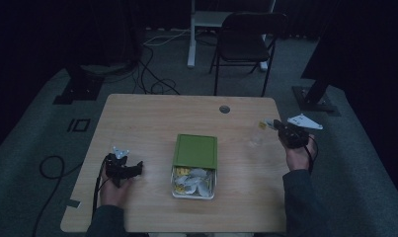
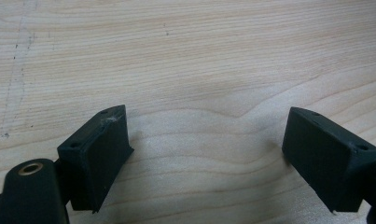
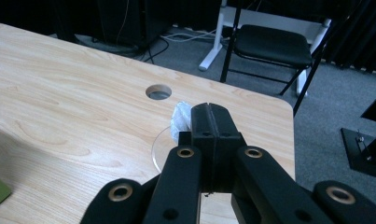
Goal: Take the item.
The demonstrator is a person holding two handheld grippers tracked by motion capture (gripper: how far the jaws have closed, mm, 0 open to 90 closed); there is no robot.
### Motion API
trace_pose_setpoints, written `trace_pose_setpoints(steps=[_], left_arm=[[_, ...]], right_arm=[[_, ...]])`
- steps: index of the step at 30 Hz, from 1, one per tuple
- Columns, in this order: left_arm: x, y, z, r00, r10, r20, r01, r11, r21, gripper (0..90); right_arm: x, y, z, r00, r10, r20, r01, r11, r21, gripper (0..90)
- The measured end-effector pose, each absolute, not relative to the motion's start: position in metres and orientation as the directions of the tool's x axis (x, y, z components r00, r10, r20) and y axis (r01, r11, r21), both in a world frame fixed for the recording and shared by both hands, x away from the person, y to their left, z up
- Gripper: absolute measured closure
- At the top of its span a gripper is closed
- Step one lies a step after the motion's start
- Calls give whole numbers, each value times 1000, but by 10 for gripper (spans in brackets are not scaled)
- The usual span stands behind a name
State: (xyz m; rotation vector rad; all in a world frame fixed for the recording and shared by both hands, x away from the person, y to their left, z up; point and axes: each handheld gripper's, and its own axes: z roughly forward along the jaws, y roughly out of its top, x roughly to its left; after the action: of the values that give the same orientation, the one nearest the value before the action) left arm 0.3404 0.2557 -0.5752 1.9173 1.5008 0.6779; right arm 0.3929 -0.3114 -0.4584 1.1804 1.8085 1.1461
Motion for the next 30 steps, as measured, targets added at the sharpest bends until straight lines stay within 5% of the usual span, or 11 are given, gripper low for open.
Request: trace_pose_setpoints(steps=[11, 13, 15, 30], left_arm=[[340, 256, -575, 230, 973, 29, 665, -179, 725, 156], [340, 256, -575, 230, 973, 29, 665, -179, 725, 156], [340, 256, -575, 230, 973, 29, 665, -179, 725, 156], [340, 256, -575, 230, 973, 29, 664, -179, 726, 156]], right_arm=[[401, -307, -464, -355, 931, -82, 358, 217, 908, 900], [401, -306, -464, -355, 930, -93, 345, 223, 912, 725], [400, -305, -463, -349, 933, -90, 331, 213, 919, 665], [386, -311, -466, -340, 937, -83, 324, 200, 925, 585]])
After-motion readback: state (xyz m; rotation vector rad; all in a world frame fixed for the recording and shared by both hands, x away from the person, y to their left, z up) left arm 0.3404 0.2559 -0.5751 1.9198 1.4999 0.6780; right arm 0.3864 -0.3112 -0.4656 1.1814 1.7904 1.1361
